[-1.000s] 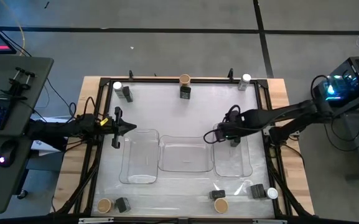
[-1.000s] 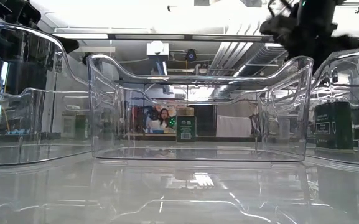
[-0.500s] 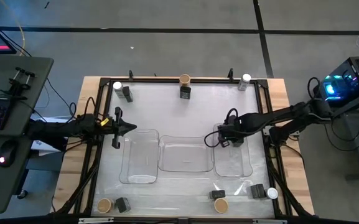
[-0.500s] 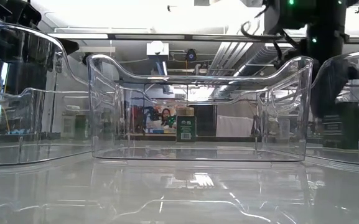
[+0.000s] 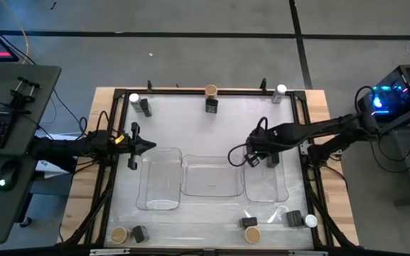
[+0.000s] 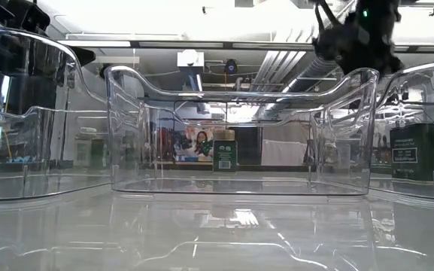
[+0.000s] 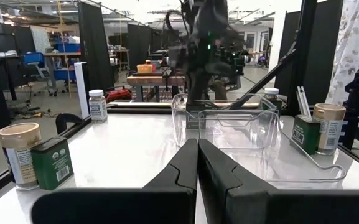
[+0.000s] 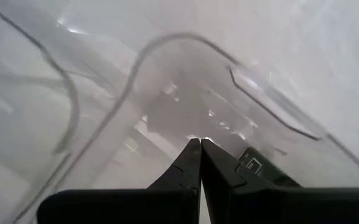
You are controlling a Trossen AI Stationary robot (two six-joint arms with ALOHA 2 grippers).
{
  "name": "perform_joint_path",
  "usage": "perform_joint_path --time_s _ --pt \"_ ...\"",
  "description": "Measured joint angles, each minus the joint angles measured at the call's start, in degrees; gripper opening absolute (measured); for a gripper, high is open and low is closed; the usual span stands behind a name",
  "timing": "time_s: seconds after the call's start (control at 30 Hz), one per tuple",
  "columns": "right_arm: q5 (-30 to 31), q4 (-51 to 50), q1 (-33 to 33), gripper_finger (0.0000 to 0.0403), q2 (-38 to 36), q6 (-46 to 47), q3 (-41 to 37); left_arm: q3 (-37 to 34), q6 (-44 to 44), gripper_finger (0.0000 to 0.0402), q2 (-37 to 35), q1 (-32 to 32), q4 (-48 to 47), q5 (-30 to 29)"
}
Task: Sort spices by type
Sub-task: Put the black seasoning can into the right transparent bin aligned with the other black seasoning can
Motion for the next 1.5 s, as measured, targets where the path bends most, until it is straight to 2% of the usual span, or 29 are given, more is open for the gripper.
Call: perform_joint_path --time_s 0.2,0.37,0.53,0.67,0.8,0.93,1.07,1.17,1.3,1.5 --pt "-1.2 -3.4 3.0 0.0001 0.0 -3.8 6.2 0.0 0.0 0.0000 0.0 0.0 0.0 0.0" --pt "-5.9 -7.4 9.2 0.0001 0.0 -1.7 9.9 0.0 0.0 0.0000 0.0 0.0 0.0 0.0" --pt "-11.7 -9.6 19.4 0.0001 0.0 9.7 11.3 0.0 0.0 0.0000 0.0 0.0 0.0 0.0" --pt "-14.0 -9.5 28.1 0.0005 0.0 26.4 9.2 0.0 0.0 0.0000 0.0 0.0 0.0 0.0" --pt "-17.3 -9.8 35.5 0.0048 0.0 42.1 7.5 0.0 0.0 0.0000 0.0 0.0 0.0 0.0" --pt "-20.4 -9.2 41.8 0.0127 0.0 54.7 6.3 0.0 0.0 0.0000 0.0 0.0 0.0 0.0" --pt "-21.7 -5.6 46.5 0.0212 0.0 62.4 3.7 0.0 0.0 0.0000 0.0 0.0 0.0 0.0" --pt "-22.7 -2.1 48.0 0.0257 0.0 66.7 -0.2 0.0 0.0 0.0000 0.0 0.0 0.0 0.0" --pt "-25.2 1.9 48.0 0.0281 0.0 67.8 -5.8 0.0 0.0 0.0000 0.0 0.0 0.0 0.0" --pt "-25.2 9.0 46.9 0.0284 0.0 68.6 -10.8 0.0 0.0 0.0000 0.0 0.0 0.0 0.0"
